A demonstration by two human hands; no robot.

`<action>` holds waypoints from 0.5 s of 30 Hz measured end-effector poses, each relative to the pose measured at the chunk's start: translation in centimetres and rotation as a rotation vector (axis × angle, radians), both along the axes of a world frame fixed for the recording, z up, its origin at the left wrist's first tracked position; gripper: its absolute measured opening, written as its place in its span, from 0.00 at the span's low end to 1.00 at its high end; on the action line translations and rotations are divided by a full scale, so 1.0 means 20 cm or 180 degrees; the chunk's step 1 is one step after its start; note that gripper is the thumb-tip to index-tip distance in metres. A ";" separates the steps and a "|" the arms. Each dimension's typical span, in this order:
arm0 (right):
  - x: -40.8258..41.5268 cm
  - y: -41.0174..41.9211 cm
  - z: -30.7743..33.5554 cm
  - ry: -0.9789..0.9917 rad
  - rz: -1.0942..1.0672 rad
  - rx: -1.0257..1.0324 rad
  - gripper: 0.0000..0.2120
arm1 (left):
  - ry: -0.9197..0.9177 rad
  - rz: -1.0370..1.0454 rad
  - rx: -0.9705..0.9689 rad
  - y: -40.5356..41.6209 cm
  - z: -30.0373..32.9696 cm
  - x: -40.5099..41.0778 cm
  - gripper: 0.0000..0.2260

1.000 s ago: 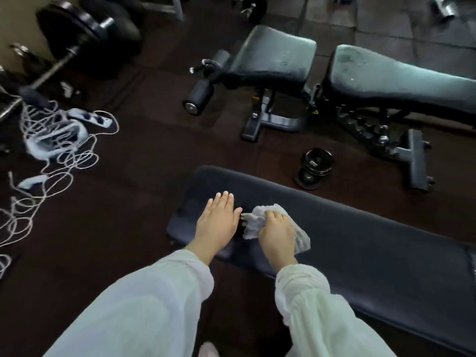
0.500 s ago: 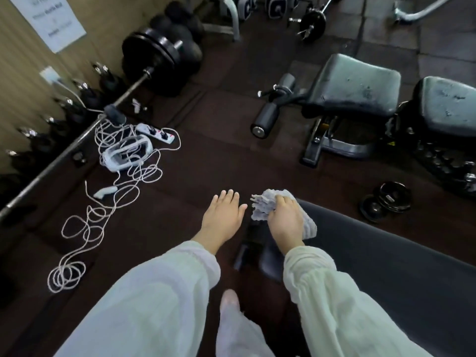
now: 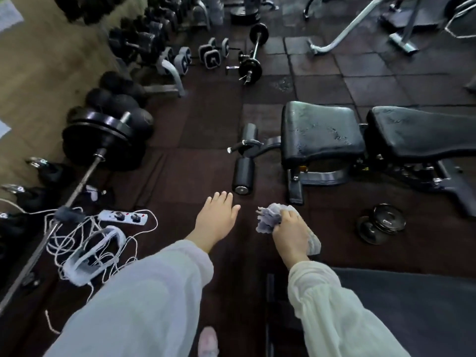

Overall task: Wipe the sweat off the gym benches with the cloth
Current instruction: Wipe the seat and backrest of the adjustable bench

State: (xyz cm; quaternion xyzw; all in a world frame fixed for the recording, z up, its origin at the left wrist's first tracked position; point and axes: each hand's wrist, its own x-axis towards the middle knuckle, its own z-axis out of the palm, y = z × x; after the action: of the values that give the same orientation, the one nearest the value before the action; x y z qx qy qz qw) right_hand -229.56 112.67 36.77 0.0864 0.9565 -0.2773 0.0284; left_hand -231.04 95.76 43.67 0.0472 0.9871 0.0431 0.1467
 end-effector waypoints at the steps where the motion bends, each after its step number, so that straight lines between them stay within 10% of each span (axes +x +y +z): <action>1: -0.06 -0.04 0.01 0.0037 -0.0100 -0.0066 0.21 | 0.0012 -0.0130 -0.0034 -0.02 0.01 -0.09 0.23; 15: -0.86 0.03 -0.07 0.0244 -0.1189 0.0123 0.23 | -0.0055 -0.1211 0.0392 0.18 -0.17 -1.20 0.23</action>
State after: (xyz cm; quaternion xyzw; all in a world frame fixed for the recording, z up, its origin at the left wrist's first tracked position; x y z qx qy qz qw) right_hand -246.69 113.20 35.30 0.2524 0.9293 -0.2624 -0.0617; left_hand -255.08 99.33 40.30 0.2413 0.9546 0.0753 0.1575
